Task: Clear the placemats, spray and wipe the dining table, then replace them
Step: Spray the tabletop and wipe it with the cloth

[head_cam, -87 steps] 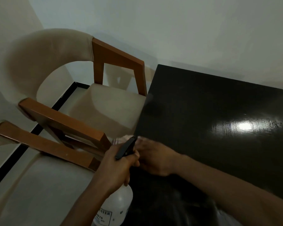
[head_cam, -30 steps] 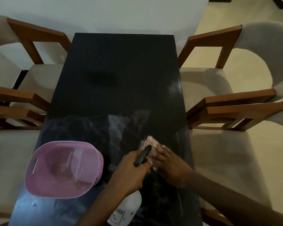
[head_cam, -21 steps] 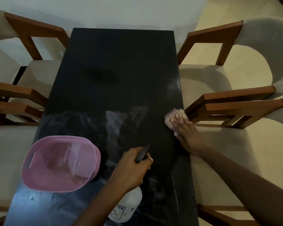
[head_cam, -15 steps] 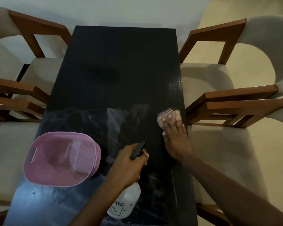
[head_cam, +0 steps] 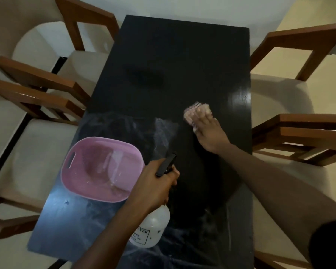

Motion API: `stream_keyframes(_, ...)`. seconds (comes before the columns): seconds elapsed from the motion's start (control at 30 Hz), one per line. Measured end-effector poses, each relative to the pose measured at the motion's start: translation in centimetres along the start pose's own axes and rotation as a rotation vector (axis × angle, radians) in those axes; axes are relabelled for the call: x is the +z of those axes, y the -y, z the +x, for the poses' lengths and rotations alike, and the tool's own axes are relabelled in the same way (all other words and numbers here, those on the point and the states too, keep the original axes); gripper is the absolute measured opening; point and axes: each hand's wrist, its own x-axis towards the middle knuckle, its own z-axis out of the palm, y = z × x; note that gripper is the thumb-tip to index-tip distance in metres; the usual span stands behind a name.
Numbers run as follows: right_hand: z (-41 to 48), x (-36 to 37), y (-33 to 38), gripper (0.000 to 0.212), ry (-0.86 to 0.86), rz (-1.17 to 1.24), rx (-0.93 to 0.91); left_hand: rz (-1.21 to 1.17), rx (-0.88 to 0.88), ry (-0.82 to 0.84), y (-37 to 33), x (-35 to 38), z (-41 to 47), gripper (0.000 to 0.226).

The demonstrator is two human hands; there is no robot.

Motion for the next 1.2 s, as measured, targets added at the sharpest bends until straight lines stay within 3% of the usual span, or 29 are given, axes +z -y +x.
stream_keyframes(0.07, 2.9, -0.2, 1.4, 0.061, -0.056, 0.119, 0.185, -0.033, 0.005, 0.017, 0.1, -0.6, -0.2, 0.015)
stream_keyframes(0.13, 3.3, 0.7, 3.6, 0.062, -0.045, 0.104, 0.153, -0.015, 0.026, 0.017, 0.3, -1.2, -0.5, 0.015)
stream_keyframes(0.3, -5.0, 4.3, 6.9, 0.060, 0.152, -0.140, -0.469, 0.005, 0.025, 0.047, 1.3, -2.2, -1.1, 0.019)
stream_keyframes(0.47, -4.6, 3.5, 4.8, 0.055, 0.277, -0.322, -0.683, 0.032, 0.001, 0.090, 2.8, -2.5, -1.5, 0.018)
stream_keyframes(0.63, 4.7, 0.5, 8.0, 0.060, 0.145, -0.077, -0.223, 0.025, -0.007, 0.119, 3.9, -2.2, -2.5, 0.013)
stream_keyframes(0.73, 6.4, 1.1, 9.4, 0.062, 0.098, 0.007, -0.118, 0.046, 0.009, 0.116, 4.4, -2.3, -2.7, 0.013)
stream_keyframes(0.87, -2.1, 4.2, 8.0, 0.062, 0.092, -0.082, -0.261, 0.071, 0.033, 0.135, 4.8, -2.5, -2.6, 0.015)
stream_keyframes(1.0, -15.5, 7.3, 3.2, 0.057, 0.198, -0.173, -0.452, 0.136, 0.050, 0.224, 5.5, -2.7, -2.6, 0.013)
stream_keyframes(1.07, -20.6, 7.9, -0.4, 0.057, 0.157, -0.163, -0.289, 0.188, 0.065, 0.295, 6.1, -2.5, -3.0, 0.014)
stream_keyframes(1.2, -24.7, 8.4, -3.8, 0.059, -0.061, 0.075, 0.281, 0.321, 0.090, 0.418, 6.6, -1.2, -4.9, 0.023)
